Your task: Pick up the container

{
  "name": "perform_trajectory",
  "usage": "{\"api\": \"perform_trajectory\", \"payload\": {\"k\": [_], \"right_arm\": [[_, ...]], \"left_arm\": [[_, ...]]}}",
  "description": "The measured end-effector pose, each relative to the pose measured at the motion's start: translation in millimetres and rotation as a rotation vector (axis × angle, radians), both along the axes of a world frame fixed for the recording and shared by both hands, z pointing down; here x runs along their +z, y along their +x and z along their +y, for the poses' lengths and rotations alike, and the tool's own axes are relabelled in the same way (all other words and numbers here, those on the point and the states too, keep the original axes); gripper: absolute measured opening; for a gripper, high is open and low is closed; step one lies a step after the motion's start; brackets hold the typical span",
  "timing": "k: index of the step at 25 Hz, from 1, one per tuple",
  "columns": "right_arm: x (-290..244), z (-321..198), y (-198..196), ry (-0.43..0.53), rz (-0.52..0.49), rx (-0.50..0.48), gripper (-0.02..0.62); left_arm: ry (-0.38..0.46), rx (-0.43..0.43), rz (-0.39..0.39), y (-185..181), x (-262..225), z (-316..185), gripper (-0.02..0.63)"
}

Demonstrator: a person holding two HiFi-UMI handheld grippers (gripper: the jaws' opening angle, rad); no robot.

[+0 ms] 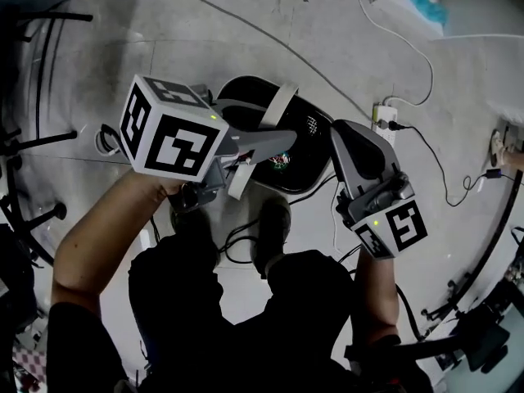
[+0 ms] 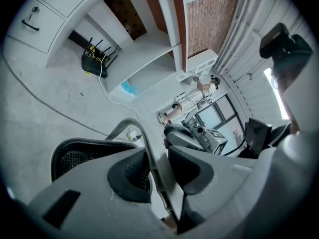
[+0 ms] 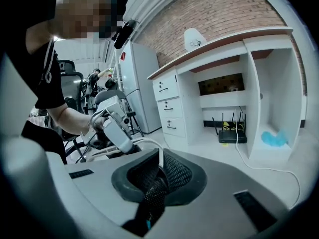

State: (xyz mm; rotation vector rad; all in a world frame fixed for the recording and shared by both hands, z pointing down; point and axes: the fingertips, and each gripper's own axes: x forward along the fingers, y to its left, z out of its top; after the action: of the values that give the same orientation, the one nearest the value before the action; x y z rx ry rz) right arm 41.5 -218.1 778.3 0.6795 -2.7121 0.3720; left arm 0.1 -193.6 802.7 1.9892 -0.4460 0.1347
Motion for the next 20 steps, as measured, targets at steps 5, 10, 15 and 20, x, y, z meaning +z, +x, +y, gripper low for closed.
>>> {"api": "perform_trajectory", "payload": {"k": [5, 10, 15, 20], "right_arm": [[-37.7, 5.2, -7.8, -0.037, 0.024, 0.032, 0.009], [-80.9, 5.0, -2.6, -0.075, 0.034, 0.071, 0.011], [-120.3, 8.9, -0.4, -0.109, 0.041, 0.073, 0.009], [-175.6, 13.2, -7.6, -0.126, 0.017, 0.076, 0.011]], "left_arm": [[0.001, 0.042, -0.067, -10.3, -2.8, 17.3, 0.109], [-0.062, 0.016, -0.065, -8.6, -6.4, 34.9, 0.074], [-0.092, 0.039, -0.172, -9.8, -13.1, 61.3, 0.071], [-0.173, -0.062, -0.156, -25.7, -63.5, 79.6, 0.071]]}}
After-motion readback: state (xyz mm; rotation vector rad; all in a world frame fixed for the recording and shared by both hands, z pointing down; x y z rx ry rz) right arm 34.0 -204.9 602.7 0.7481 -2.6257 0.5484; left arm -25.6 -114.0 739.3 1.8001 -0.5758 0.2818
